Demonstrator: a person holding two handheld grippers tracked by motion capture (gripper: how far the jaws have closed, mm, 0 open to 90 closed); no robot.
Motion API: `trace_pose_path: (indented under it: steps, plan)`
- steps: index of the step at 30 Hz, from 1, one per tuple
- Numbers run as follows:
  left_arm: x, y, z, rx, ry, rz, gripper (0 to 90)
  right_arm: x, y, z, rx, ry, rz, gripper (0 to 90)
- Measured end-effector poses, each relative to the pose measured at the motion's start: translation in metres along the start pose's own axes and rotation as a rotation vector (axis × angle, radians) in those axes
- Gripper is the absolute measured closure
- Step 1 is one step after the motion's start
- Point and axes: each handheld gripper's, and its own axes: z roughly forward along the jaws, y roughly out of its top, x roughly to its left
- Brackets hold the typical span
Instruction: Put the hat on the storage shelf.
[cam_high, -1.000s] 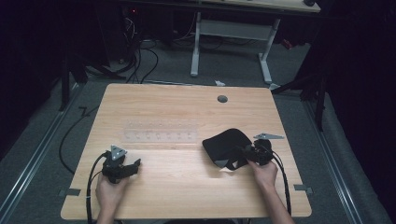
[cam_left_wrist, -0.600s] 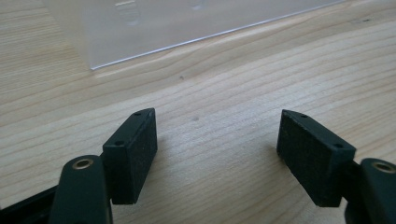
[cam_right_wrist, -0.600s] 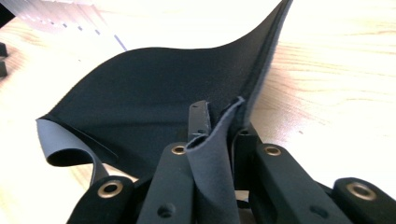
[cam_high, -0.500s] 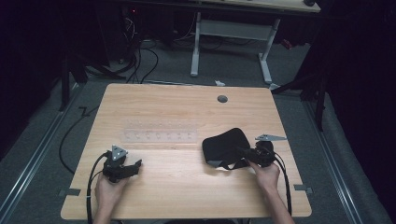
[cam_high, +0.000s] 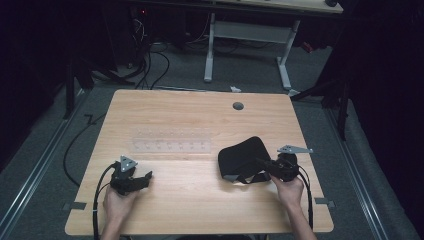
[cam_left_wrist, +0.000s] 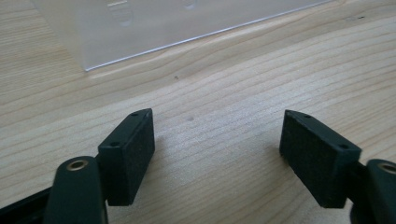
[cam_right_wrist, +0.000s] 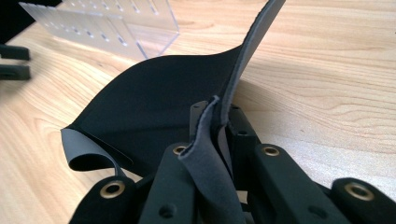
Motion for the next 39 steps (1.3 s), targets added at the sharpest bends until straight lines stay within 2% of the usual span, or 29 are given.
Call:
trace_pose_path:
  steps: [5,6,7,8,10,11,12,13,21,24,29,33,39]
  plan:
    - [-0.003,-0.001,-0.002,0.017,-0.022,0.006,29.2,0.004,0.000,-0.009,-0.025,0.036,0.031,84.2]
    - [-0.007,-0.001,-0.004,0.016,-0.043,0.002,29.2,0.005,0.000,-0.011,-0.027,0.043,0.037,84.2]
    - [-0.007,-0.001,-0.004,0.016,-0.043,0.002,29.2,0.005,0.000,-0.011,-0.027,0.043,0.037,84.2]
    - [-0.012,0.000,-0.007,0.020,-0.077,-0.002,29.1,0.008,0.000,-0.013,-0.029,0.056,0.042,84.1]
    - [-0.018,0.002,-0.011,0.010,-0.107,0.001,28.8,0.011,0.000,-0.016,-0.038,0.065,0.044,84.1]
    - [-0.018,0.002,-0.011,0.010,-0.107,0.001,29.1,0.011,0.000,-0.016,-0.038,0.065,0.044,84.1]
    - [-0.025,0.004,-0.014,0.010,-0.142,0.000,28.9,0.014,0.001,-0.018,-0.041,0.077,0.045,84.1]
    - [-0.025,0.004,-0.014,0.010,-0.142,0.000,28.9,0.014,0.001,-0.018,-0.041,0.077,0.045,84.1]
    - [-0.060,0.007,-0.023,0.013,-0.267,0.067,28.7,0.029,0.002,-0.021,-0.026,0.095,0.031,84.1]
    - [-0.073,0.007,-0.027,0.012,-0.317,0.068,28.4,0.034,0.003,-0.021,-0.028,0.104,0.025,84.1]
    - [-0.096,0.007,-0.031,0.038,-0.370,0.072,27.6,0.044,0.005,-0.022,-0.031,0.127,0.008,84.1]
    - [-0.111,0.007,-0.035,0.035,-0.425,0.082,27.9,0.051,0.007,-0.022,-0.025,0.143,0.000,84.1]
    - [-0.129,0.003,-0.036,0.063,-0.496,0.106,28.2,0.060,0.009,-0.016,-0.008,0.171,-0.022,84.1]
